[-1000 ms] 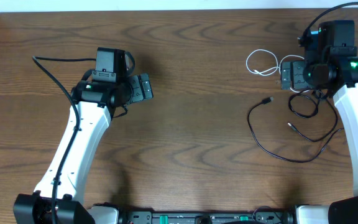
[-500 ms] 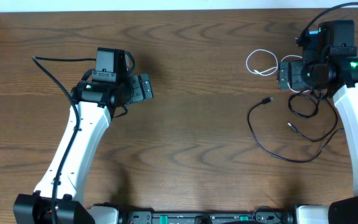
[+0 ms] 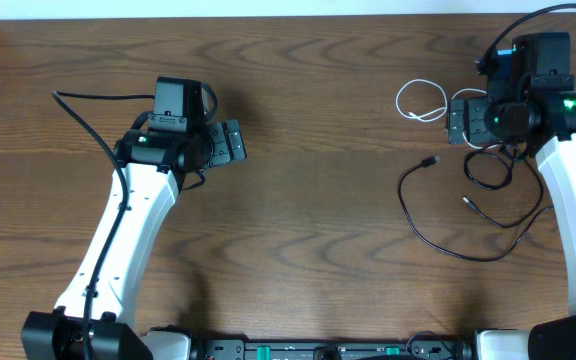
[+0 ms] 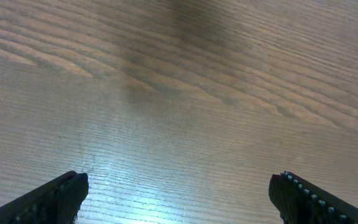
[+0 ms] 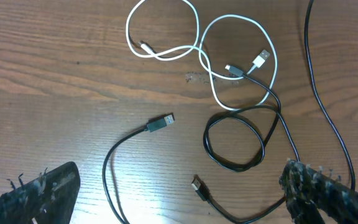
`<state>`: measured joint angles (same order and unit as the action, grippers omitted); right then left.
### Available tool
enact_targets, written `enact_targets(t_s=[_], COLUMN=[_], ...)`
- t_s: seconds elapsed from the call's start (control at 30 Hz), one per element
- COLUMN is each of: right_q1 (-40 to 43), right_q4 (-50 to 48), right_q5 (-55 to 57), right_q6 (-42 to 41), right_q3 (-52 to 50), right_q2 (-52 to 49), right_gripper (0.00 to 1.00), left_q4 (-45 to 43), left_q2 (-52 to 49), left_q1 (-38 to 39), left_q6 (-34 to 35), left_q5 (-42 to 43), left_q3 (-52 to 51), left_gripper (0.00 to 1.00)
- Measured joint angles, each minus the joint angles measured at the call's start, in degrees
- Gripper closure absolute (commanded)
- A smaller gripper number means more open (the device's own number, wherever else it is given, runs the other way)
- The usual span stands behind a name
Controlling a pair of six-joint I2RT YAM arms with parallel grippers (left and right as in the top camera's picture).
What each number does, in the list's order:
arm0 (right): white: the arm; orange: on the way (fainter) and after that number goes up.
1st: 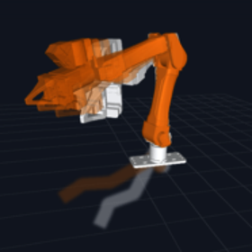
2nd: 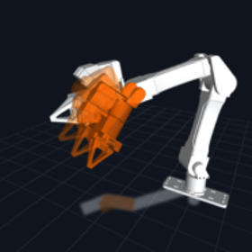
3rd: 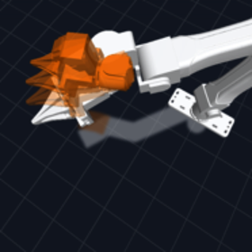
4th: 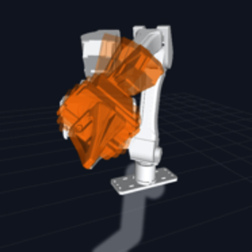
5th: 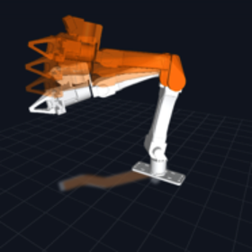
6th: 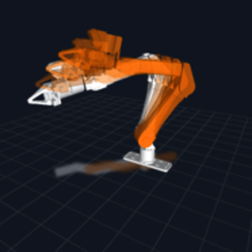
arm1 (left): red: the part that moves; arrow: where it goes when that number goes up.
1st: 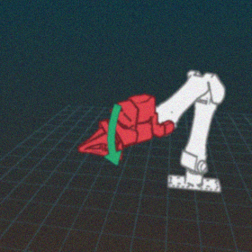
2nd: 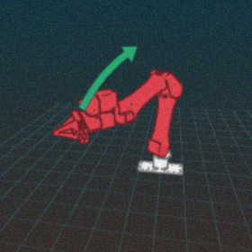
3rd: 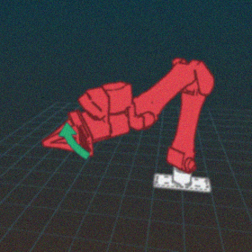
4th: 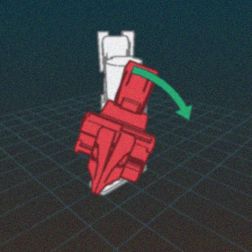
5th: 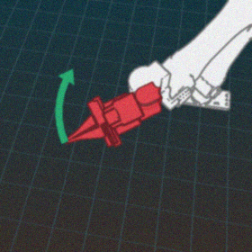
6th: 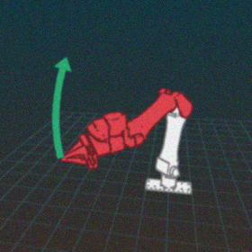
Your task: Untangle cables
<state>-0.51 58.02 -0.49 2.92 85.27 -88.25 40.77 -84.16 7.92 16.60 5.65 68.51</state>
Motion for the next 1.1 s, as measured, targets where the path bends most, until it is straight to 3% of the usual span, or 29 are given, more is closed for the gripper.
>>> enact_targets(t_s=[0.17,0.27,0.47,0.7,0.9,1.1], right_q1=[0.0,0.0,0.0,0.0,0.0,0.0], right_q4=[0.0,0.0,0.0,0.0,0.0,0.0], right_q5=[0.0,0.0,0.0,0.0,-0.1,-0.1], right_q6=[0.0,0.0,0.0,0.0,0.0,0.0], right_q3=[0.0,0.0,0.0,-0.1,-0.1,-0.1], right_q2=[0.0,0.0,0.0,0.0,0.0,0.0], right_gripper=[0.01,0.01,0.01,0.01,0.01,0.01], left_q4=[-0.9,-6.0,-33.5,-58.7,-73.0,-76.1], left_q2=[0.0,0.2,1.2,8.0,18.3,26.9], left_q1=[0.1,0.1,0.2,0.2,0.2,0.2], left_q6=[-0.2,-0.2,-0.2,-0.2,-0.2,-0.2], left_q5=[0.0,0.0,0.5,1.3,0.4,-1.5], left_q3=[-0.2,-2.3,-17.7,-38.9,-54.4,-64.9], left_gripper=[0.02,0.02,0.02,0.02,0.02,0.02])
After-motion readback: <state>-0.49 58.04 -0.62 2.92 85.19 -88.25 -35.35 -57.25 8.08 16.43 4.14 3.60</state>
